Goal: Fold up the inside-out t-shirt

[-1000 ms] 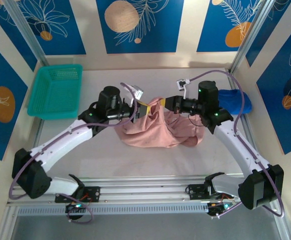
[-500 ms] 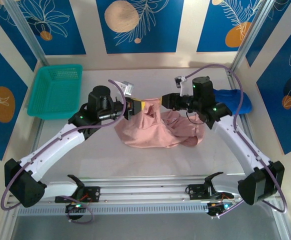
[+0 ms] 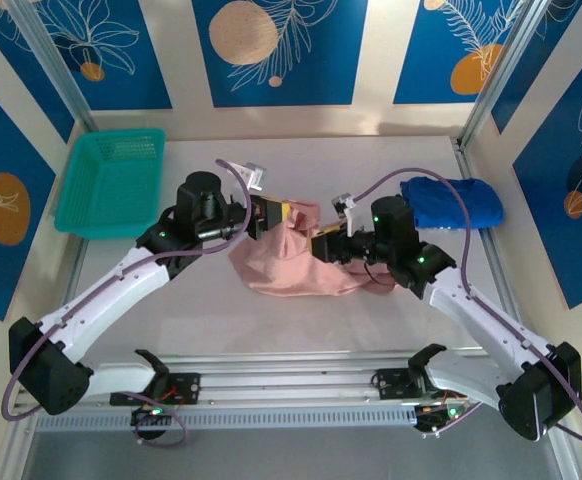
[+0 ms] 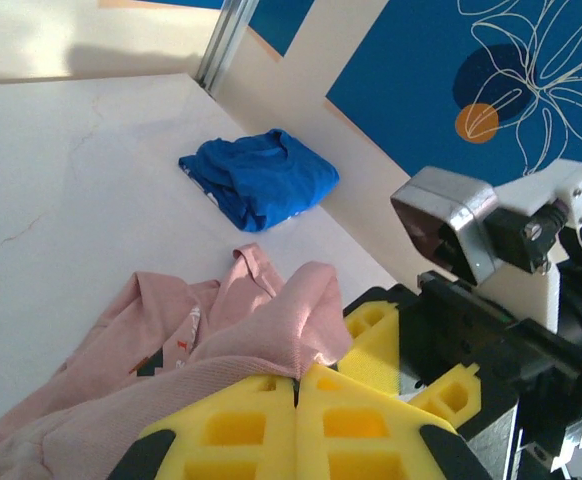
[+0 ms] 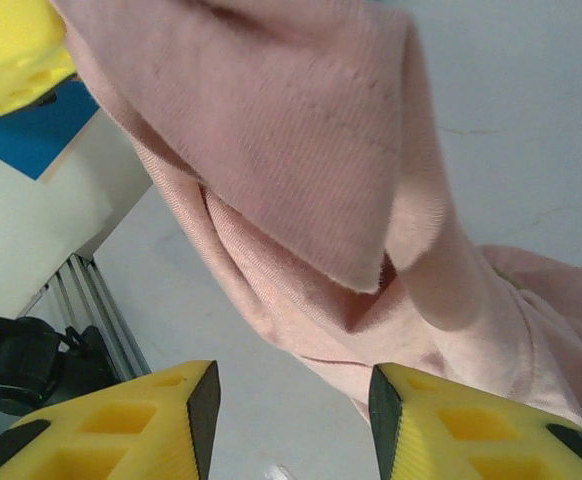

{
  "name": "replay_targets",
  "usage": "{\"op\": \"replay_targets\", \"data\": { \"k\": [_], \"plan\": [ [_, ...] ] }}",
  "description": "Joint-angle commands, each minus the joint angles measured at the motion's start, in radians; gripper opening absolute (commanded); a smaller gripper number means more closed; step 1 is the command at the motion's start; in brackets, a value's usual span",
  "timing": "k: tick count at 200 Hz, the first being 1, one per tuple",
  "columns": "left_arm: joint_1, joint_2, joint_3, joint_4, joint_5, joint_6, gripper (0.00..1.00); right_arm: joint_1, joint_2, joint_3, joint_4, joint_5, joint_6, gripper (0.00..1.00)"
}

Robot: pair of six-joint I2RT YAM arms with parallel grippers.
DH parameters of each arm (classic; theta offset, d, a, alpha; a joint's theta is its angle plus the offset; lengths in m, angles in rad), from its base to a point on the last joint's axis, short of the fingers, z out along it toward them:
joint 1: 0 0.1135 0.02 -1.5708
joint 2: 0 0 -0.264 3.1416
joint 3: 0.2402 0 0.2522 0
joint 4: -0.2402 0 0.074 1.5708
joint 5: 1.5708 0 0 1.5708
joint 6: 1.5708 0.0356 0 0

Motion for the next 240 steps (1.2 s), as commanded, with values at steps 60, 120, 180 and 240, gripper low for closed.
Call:
{"op": "replay_targets", "data": {
  "k": [60, 120, 180, 240],
  "plan": [
    [0.009, -0.02, -0.001, 0.009, -0.002, -0.008, 0.0, 0.02, 0.097, -0.001, 0.285, 0.143, 0.081, 0.36],
    [0.009, -0.028, -0.007, -0.031, -0.107, 0.021, 0.0, -0.01, 0.011, 0.05, 0.175, 0.118, 0.04, 0.0],
    [0.009, 0.003, -0.017, -0.117, -0.342, 0.152, 0.0, -0.224, -0.037, 0.23, -0.023, -0.442, 0.155, 0.0],
    [0.007, -0.02, -0.028, -0.092, -0.221, 0.16, 0.0, -0.275, 0.017, 0.264, -0.11, -0.476, 0.164, 0.0]
  ]
}}
